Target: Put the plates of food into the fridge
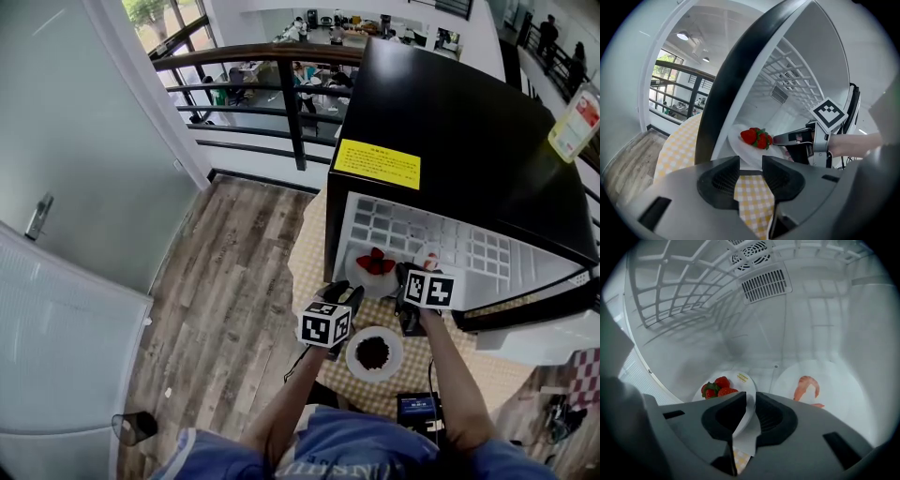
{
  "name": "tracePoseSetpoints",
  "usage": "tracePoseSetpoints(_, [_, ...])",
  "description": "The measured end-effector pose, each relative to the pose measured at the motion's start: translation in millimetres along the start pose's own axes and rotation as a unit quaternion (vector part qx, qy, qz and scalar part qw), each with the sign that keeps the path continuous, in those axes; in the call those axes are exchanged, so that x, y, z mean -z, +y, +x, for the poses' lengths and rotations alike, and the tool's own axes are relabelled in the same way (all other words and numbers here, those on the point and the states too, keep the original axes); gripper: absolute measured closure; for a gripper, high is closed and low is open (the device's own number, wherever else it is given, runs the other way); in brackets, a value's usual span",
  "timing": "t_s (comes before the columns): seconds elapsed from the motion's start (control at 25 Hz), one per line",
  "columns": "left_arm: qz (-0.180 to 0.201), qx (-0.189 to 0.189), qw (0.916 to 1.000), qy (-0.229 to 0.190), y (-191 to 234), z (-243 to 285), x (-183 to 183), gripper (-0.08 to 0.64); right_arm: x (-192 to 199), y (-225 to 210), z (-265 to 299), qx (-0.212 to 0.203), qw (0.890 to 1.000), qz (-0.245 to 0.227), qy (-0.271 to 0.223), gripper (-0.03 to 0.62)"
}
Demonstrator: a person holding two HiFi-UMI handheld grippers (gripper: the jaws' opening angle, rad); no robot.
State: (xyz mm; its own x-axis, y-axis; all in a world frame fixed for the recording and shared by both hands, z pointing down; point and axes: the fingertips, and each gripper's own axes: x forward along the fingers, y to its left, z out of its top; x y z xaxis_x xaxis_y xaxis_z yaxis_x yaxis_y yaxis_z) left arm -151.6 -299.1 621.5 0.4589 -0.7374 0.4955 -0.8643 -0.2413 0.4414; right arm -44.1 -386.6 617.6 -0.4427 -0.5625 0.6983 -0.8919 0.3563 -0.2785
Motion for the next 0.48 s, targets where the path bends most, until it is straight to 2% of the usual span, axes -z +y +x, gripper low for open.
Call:
tracePoseSetpoints(0.2, [0.006,0.006,1.0000,-0.003,-1.9,-2.0,-0.3,0.414,-6.5,-1.6,-6.3,0.016,0.999,0.003,-0.046,0.522])
tracePoseSetpoints(0.32, [0.025,0.009,0.9996,-0.002,-4.2,-5.8,-1.1,0.414,-14.0,-4.8,-16.4,0.011,0.996,0.032,-0.079,0.520])
tracePoseSetpoints(0.48, [0.039,0.011,0.9992,-0.003,-7.9,-14.2,-0.9,0.414,-13.8,-7.1,-34.7,-0.002,0.994,0.043,-0.096,0.522])
